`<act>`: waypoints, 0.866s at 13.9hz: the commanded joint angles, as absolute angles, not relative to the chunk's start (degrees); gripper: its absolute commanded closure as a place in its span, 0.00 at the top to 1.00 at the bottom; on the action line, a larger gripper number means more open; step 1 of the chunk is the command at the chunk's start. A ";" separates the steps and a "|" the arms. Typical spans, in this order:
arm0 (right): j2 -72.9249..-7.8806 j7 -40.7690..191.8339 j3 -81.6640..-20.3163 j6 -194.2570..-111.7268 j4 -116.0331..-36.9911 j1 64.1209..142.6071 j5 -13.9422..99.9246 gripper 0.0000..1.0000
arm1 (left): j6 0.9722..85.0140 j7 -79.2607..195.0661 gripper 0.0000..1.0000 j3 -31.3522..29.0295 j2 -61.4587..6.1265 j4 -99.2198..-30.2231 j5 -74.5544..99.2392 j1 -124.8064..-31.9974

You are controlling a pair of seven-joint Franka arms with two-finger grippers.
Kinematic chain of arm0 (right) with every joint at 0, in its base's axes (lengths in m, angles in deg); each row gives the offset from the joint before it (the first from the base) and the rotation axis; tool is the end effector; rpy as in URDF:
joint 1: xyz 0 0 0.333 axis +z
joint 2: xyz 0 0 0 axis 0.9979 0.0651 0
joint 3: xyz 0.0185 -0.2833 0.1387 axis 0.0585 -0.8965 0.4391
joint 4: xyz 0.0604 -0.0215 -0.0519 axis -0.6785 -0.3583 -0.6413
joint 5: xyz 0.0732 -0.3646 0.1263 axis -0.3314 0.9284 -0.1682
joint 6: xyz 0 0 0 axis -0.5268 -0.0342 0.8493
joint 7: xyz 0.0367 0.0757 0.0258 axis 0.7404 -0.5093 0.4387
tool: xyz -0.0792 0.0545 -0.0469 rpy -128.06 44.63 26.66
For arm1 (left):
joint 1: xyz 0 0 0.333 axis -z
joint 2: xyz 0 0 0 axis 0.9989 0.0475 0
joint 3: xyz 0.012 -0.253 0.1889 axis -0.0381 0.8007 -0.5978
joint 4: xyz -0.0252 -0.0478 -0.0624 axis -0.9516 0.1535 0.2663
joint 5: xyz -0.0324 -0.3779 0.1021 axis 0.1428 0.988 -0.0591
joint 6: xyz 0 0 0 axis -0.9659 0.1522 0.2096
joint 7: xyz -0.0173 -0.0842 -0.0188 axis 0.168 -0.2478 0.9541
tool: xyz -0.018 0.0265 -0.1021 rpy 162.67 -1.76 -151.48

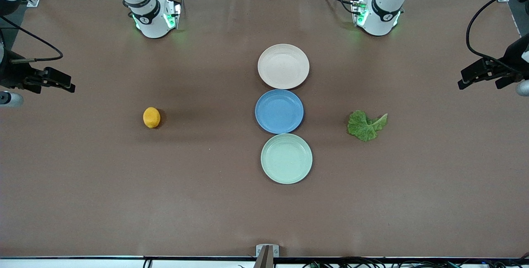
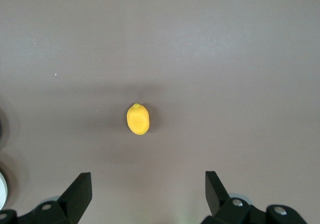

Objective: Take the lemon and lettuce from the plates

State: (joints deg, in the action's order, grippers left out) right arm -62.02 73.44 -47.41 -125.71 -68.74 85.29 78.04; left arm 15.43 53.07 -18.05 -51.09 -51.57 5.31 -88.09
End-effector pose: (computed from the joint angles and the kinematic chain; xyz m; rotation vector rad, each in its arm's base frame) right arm 0.5590 -0.0238 0.5948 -3.1028 -0.0023 0.1284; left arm 0.5658 -0.0087 0.6318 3.1061 0.0284 0.0194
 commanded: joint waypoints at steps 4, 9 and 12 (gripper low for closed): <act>-66.59 72.87 -46.07 -127.19 -72.24 84.24 77.90 1.00 | 14.42 52.86 1.00 -17.90 -51.53 -51.14 5.02 -88.24; -66.59 72.87 -46.51 -128.42 -72.32 85.74 77.99 1.00 | 14.42 52.77 1.00 -17.90 -51.53 -51.14 5.02 -88.24; -67.47 72.87 -46.51 -129.04 -73.02 86.00 77.99 1.00 | 14.42 52.77 1.00 -17.90 -51.53 -51.14 5.02 -88.24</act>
